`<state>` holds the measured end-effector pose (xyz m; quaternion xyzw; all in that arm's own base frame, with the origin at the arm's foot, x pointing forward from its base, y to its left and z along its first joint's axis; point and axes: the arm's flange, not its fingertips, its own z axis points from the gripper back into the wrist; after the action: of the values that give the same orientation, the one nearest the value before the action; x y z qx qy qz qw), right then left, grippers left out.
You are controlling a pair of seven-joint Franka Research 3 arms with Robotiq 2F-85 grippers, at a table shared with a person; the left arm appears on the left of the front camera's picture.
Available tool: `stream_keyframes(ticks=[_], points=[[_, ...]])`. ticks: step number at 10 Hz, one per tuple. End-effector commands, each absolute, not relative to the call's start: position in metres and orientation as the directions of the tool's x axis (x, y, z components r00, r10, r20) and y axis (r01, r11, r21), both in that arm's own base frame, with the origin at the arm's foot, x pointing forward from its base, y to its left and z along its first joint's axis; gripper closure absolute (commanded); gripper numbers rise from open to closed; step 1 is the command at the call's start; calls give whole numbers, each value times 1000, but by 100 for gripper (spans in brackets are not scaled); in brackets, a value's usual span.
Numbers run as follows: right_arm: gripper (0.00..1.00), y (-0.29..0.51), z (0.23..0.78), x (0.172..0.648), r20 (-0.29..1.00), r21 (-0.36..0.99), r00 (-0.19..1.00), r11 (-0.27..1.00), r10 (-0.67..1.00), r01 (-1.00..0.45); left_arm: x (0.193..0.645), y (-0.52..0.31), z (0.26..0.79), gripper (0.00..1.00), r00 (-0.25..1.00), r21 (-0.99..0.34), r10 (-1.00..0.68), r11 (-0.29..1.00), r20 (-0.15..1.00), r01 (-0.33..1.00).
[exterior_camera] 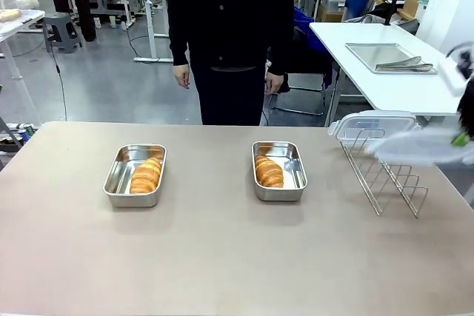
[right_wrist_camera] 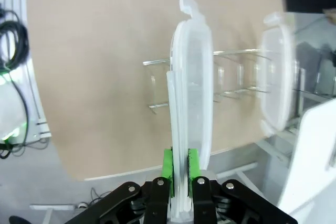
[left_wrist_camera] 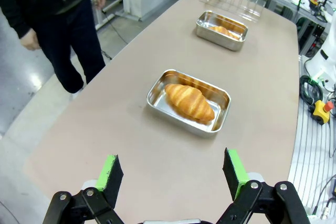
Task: Place the bread in airtight containers.
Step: Pick up one Airtight Container lid and hand it to the human.
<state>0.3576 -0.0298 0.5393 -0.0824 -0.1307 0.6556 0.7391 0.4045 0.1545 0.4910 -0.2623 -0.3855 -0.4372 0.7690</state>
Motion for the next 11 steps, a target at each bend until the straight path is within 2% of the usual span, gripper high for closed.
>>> stream_keyframes(ticks=[1, 4, 6, 8, 11], points=[[100, -18, 608, 342, 100, -329, 138, 164, 985, -930, 404, 154, 491, 0, 293, -50, -462, 469, 837, 882], [100, 4, 677, 319, 118, -436, 41, 89, 992, -896, 404, 154, 491, 0, 293, -50, -462, 469, 837, 882], [100, 35, 691, 332, 82, -530, -56, -4, 995, -848, 404, 154, 491, 0, 293, -50, -462, 469, 837, 882], [100, 73, 687, 368, 30, -570, -222, -166, 975, -805, 404, 154, 491, 0, 293, -50, -462, 469, 837, 882], [100, 129, 647, 465, -50, -583, -396, -349, 917, -734, 404, 154, 491, 0, 293, -50, -462, 469, 837, 882]])
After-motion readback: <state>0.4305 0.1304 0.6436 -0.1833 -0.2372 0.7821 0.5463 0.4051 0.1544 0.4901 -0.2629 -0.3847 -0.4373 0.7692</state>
